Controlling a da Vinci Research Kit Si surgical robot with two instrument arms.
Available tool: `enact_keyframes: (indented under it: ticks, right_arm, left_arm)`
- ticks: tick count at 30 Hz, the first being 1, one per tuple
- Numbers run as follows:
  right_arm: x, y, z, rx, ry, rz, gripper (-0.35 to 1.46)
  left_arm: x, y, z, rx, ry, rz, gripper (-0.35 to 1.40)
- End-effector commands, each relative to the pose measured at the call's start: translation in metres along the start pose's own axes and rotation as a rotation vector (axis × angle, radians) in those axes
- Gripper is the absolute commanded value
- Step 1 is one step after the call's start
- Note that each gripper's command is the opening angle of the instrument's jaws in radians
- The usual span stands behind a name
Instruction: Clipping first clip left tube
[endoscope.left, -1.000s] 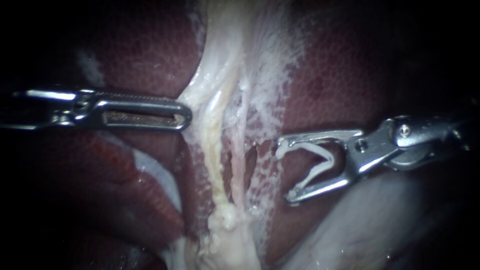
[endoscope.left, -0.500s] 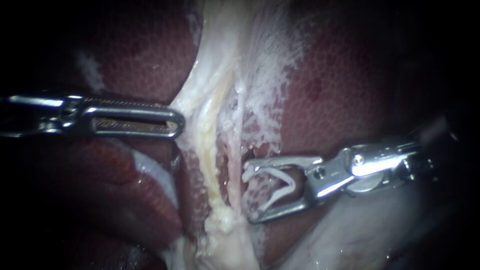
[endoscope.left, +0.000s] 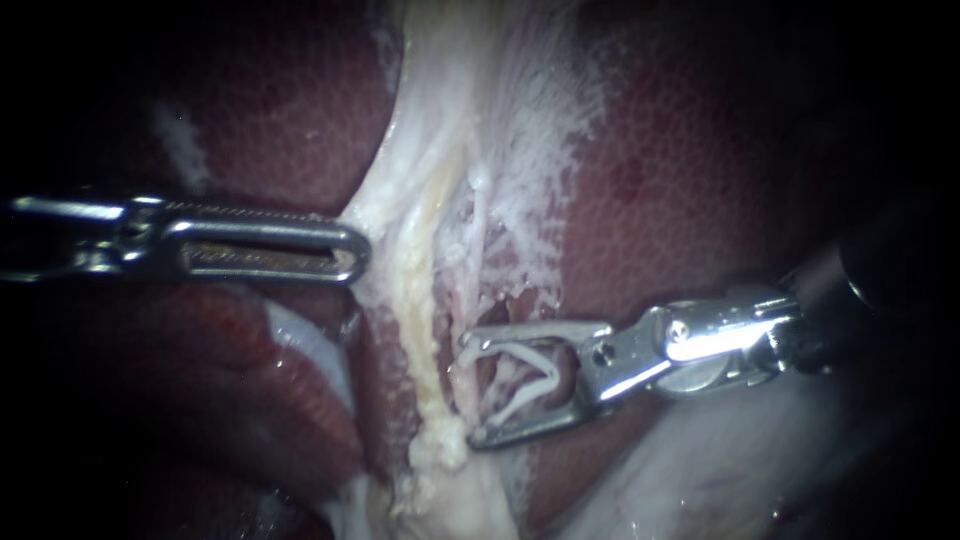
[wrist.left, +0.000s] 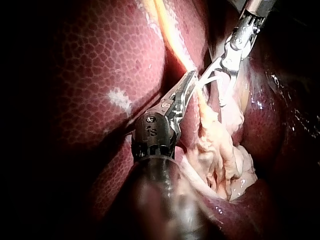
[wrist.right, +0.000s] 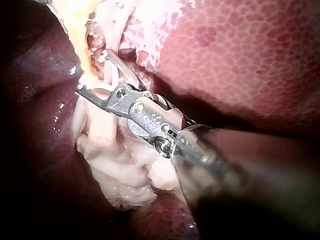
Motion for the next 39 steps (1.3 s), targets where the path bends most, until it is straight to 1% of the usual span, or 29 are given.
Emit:
enact_keyframes:
  ticks: [1, 5, 17, 22, 27, 32, 39]
  right_arm:
    - [-0.0001, -0.0001, 0.0002, 0.004, -0.001, 0.001, 0.60]
    - [-0.0003, -0.0003, 0.0009, 0.010, -0.002, 0.008, 0.60]
    - [-0.0003, -0.0012, 0.0033, 0.040, -0.006, 0.015, 0.60]
    - [-0.0004, -0.0017, 0.0047, 0.067, -0.010, 0.023, 0.60]
    - [0.0001, -0.0020, 0.0055, 0.098, -0.014, 0.031, 0.60]
    - [0.0006, -0.0017, 0.0065, 0.120, -0.016, 0.033, 0.60]
    - [0.0009, -0.0012, 0.0072, 0.117, -0.016, 0.034, 0.58]
  left_arm:
    - [0.0000, 0.0000, 0.0000, 0.000, 0.000, 0.000, -0.35]
    - [0.0000, 0.0000, 0.0000, 0.000, 0.000, 0.000, -0.35]
    - [0.0000, 0.0000, 0.0001, 0.000, 0.000, 0.000, -0.35]
    - [0.0000, 0.0000, 0.0001, 0.000, 0.000, 0.000, -0.35]
    - [0.0001, 0.0000, 0.0002, -0.001, 0.000, 0.001, -0.35]
    - [0.0001, 0.0000, 0.0003, -0.001, 0.000, 0.001, -0.35]
    - [0.0001, -0.0001, 0.0004, -0.002, -0.001, 0.001, -0.35]
